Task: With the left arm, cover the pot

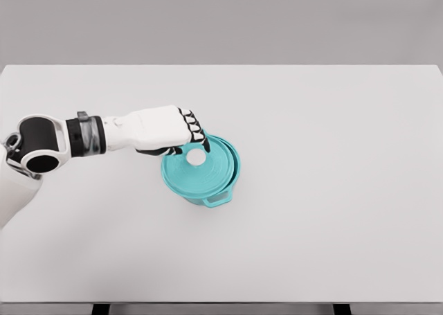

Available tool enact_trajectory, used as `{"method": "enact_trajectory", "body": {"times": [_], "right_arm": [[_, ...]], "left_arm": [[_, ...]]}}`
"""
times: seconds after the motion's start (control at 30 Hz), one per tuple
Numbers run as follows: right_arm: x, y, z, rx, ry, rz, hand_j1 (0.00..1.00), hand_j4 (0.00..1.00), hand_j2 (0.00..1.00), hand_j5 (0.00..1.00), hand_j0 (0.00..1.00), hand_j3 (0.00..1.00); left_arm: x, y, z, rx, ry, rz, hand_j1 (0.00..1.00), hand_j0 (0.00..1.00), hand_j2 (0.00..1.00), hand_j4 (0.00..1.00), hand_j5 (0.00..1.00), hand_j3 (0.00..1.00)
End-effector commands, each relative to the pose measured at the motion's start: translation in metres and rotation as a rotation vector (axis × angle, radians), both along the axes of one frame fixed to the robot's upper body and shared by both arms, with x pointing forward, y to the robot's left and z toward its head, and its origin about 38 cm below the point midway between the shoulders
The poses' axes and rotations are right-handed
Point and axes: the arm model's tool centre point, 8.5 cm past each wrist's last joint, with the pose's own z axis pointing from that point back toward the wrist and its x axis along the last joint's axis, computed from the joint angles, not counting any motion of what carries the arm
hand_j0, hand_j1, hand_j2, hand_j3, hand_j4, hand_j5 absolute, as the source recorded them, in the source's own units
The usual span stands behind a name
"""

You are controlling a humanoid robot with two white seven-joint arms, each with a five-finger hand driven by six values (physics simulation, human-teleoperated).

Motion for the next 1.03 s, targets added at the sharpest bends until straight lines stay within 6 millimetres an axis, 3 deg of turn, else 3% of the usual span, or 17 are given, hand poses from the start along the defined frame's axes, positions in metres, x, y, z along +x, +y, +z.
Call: {"method": "enact_trajectory", "body": {"times": [0.0,0.1,0.17,0.27,0.33,0.37,0.47,0.57,0.7,1.0], "right_arm": [[0.000,0.000,0.000,0.000,0.000,0.000,1.00,1.00,1.00,1.00,1.00,1.00],[0.000,0.000,0.000,0.000,0.000,0.000,1.00,1.00,1.00,1.00,1.00,1.00],[0.000,0.000,0.000,0.000,0.000,0.000,1.00,1.00,1.00,1.00,1.00,1.00],[0.000,0.000,0.000,0.000,0.000,0.000,1.00,1.00,1.00,1.00,1.00,1.00],[0.000,0.000,0.000,0.000,0.000,0.000,1.00,1.00,1.00,1.00,1.00,1.00],[0.000,0.000,0.000,0.000,0.000,0.000,1.00,1.00,1.00,1.00,1.00,1.00],[0.000,0.000,0.000,0.000,0.000,0.000,1.00,1.00,1.00,1.00,1.00,1.00],[0.000,0.000,0.000,0.000,0.000,0.000,1.00,1.00,1.00,1.00,1.00,1.00],[0.000,0.000,0.000,0.000,0.000,0.000,1.00,1.00,1.00,1.00,1.00,1.00],[0.000,0.000,0.000,0.000,0.000,0.000,1.00,1.00,1.00,1.00,1.00,1.00]], "left_arm": [[0.002,0.003,0.005,-0.013,-0.007,0.011,0.69,0.69,0.69,0.69,0.69,0.69],[0.003,0.008,0.015,-0.062,-0.004,0.018,0.69,0.69,0.69,0.69,0.69,0.69],[0.007,0.024,0.031,-0.095,-0.027,0.051,0.70,0.70,0.70,0.70,0.70,0.70],[0.007,0.054,0.060,-0.121,-0.058,0.082,0.84,0.84,0.84,0.84,0.84,0.84],[0.006,0.084,0.078,-0.115,-0.082,0.134,1.00,1.00,1.00,1.00,1.00,1.00],[0.006,0.103,0.086,-0.115,-0.103,0.178,1.00,1.00,1.00,1.00,1.00,1.00],[-0.002,0.152,0.084,-0.153,-0.090,0.300,1.00,1.00,1.00,1.00,1.00,1.00],[-0.003,0.181,0.075,-0.166,-0.062,0.384,1.00,1.00,1.00,1.00,1.00,1.00],[-0.006,0.185,0.063,-0.146,-0.036,0.400,1.00,1.00,1.00,1.00,1.00,1.00],[-0.008,0.179,0.057,-0.148,-0.026,0.386,1.00,1.00,1.00,1.00,1.00,1.00]]}}
